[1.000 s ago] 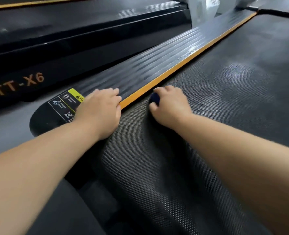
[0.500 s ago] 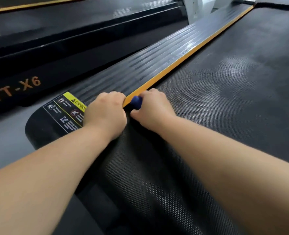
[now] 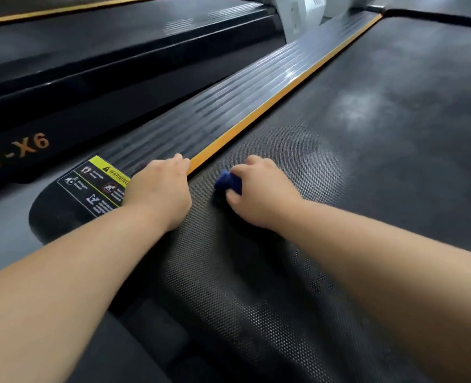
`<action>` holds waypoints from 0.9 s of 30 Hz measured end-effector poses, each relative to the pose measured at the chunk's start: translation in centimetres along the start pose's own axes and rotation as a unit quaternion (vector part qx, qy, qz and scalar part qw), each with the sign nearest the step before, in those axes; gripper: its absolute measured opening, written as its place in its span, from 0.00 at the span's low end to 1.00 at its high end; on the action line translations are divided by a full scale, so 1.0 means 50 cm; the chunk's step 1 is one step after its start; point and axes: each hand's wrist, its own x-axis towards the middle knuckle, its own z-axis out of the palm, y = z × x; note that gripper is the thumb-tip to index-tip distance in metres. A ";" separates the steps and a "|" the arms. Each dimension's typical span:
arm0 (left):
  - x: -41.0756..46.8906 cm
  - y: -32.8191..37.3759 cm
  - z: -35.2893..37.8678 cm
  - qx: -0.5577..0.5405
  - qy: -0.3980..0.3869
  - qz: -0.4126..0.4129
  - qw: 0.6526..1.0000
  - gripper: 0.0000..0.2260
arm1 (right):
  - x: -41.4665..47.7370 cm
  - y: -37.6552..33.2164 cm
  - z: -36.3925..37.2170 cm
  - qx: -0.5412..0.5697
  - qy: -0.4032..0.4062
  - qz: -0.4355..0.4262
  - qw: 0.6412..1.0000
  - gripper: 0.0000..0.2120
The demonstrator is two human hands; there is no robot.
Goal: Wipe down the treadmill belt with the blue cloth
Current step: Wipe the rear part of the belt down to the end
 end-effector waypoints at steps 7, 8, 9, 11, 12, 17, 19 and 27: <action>-0.014 0.052 0.011 0.005 -0.067 0.173 0.983 0.25 | -0.028 0.163 -0.060 -0.031 0.056 0.164 0.984 0.13; -0.008 0.058 0.008 -0.021 -0.094 0.176 0.980 0.26 | -0.047 0.150 -0.045 -0.023 0.061 0.145 0.987 0.12; -0.002 0.065 0.004 -0.035 -0.106 0.181 0.977 0.25 | -0.075 0.126 -0.031 -0.014 0.063 0.118 0.991 0.12; 0.007 0.080 0.005 -0.043 -0.106 0.201 0.973 0.23 | -0.137 0.073 -0.024 0.009 0.059 0.053 0.997 0.14; 0.006 0.089 0.005 -0.041 -0.103 0.208 0.972 0.22 | -0.156 0.061 -0.027 0.017 0.055 0.024 0.998 0.15; -0.003 0.125 -0.003 -0.020 -0.119 0.246 0.962 0.22 | -0.105 0.190 -0.101 -0.098 0.052 0.151 0.982 0.14; 0.004 0.135 -0.012 -0.022 -0.133 0.280 0.950 0.23 | -0.100 0.240 -0.119 -0.055 0.060 0.256 0.963 0.14; 0.070 0.206 -0.014 0.003 -0.193 0.310 0.931 0.26 | -0.255 0.090 -0.083 0.001 0.020 0.070 0.997 0.17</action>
